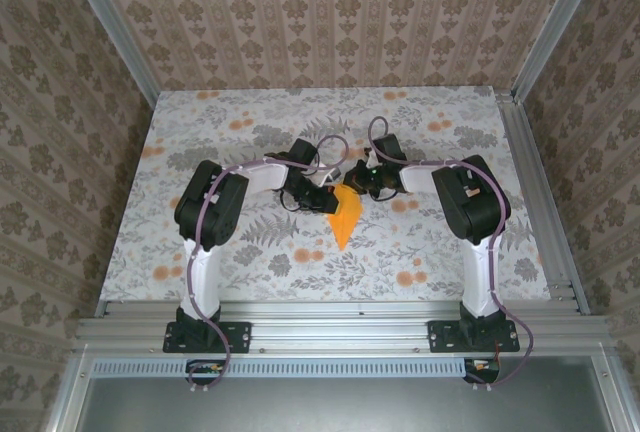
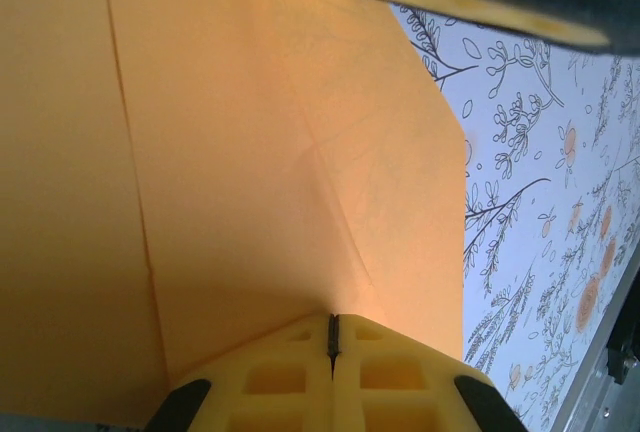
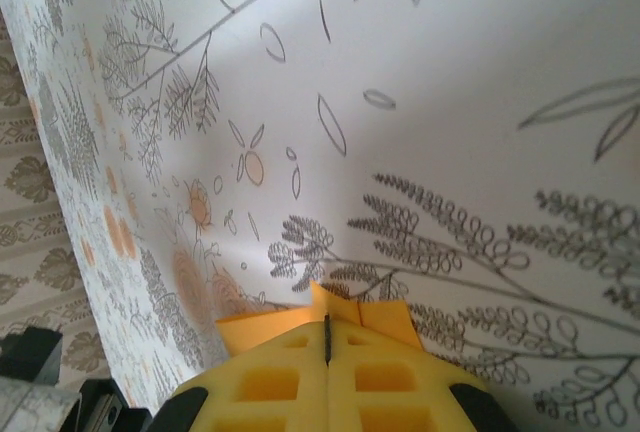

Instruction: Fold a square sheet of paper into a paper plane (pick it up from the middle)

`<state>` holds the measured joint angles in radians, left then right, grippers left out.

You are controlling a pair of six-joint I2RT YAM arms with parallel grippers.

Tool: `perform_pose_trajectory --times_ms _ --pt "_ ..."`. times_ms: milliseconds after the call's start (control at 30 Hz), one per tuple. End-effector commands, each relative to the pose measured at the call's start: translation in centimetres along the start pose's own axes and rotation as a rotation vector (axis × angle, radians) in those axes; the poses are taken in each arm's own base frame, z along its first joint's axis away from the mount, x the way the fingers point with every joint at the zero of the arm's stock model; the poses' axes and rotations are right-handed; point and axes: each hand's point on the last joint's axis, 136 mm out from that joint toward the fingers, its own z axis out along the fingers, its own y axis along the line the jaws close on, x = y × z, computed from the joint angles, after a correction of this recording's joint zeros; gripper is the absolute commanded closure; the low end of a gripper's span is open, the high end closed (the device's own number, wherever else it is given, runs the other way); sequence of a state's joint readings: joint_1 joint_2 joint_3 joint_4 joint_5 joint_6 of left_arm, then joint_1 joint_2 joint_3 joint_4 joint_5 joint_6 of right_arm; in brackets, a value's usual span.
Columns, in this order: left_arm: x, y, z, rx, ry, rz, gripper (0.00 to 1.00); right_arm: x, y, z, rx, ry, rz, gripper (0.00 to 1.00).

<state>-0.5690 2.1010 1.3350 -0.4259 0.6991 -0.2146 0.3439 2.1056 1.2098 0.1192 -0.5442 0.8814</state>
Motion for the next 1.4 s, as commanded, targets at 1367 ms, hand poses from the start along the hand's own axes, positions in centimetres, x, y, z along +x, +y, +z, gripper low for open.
perform_pose_trajectory --times_ms 1367 --pt "-1.0 -0.3 -3.3 -0.117 -0.037 -0.030 0.84 7.6 0.3 -2.1 -0.060 0.129 -0.040 0.68"
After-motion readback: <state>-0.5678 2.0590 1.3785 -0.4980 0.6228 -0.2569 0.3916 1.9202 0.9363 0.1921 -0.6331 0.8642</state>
